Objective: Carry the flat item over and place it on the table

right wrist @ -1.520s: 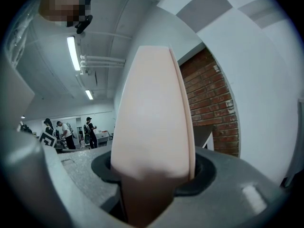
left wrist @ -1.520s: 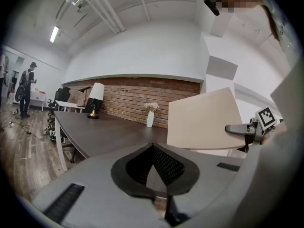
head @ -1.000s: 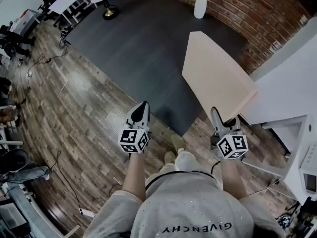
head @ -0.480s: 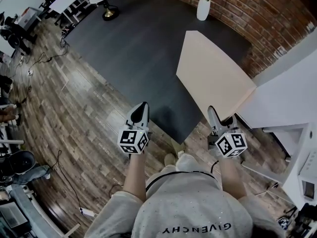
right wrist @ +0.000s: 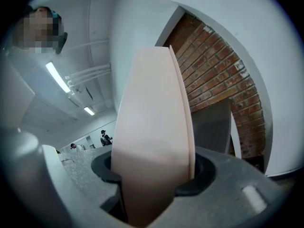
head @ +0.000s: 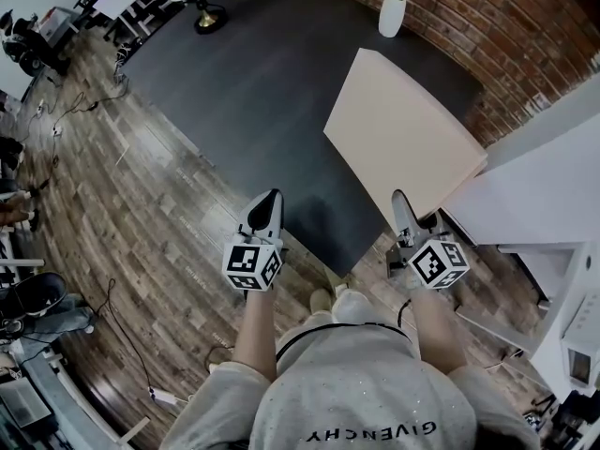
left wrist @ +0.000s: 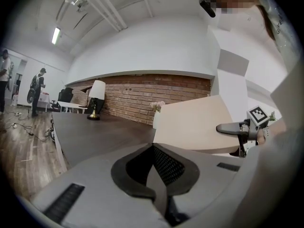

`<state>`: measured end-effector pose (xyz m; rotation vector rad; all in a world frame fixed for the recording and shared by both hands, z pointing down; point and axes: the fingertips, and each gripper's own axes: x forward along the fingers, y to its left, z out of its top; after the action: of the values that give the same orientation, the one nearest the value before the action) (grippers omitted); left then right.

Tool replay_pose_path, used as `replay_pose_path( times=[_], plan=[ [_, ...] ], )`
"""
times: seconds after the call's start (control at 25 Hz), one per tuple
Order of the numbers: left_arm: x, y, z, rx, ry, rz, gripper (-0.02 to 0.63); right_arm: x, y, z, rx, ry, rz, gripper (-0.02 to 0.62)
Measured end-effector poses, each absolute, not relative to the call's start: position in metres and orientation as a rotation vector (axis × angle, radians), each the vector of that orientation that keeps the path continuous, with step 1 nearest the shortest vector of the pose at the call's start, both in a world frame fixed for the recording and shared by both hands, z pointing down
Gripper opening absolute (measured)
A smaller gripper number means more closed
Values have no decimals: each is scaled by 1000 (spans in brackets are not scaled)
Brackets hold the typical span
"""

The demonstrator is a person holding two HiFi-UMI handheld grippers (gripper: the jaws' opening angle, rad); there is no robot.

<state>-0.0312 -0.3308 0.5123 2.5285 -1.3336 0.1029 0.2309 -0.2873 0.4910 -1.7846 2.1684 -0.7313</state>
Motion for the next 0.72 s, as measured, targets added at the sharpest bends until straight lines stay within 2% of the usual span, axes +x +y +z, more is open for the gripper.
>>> replay_pose_path(
  times=[0.32, 0.72],
  plan=[
    [-38, -341, 514, 2513, -1356, 99, -2, 217, -317, 497, -1713, 2084, -892, 265],
    [-54, -346, 518, 2492, -1380, 102, -3, 206, -342, 537, -1498, 1622, -1380, 273]
  ],
)
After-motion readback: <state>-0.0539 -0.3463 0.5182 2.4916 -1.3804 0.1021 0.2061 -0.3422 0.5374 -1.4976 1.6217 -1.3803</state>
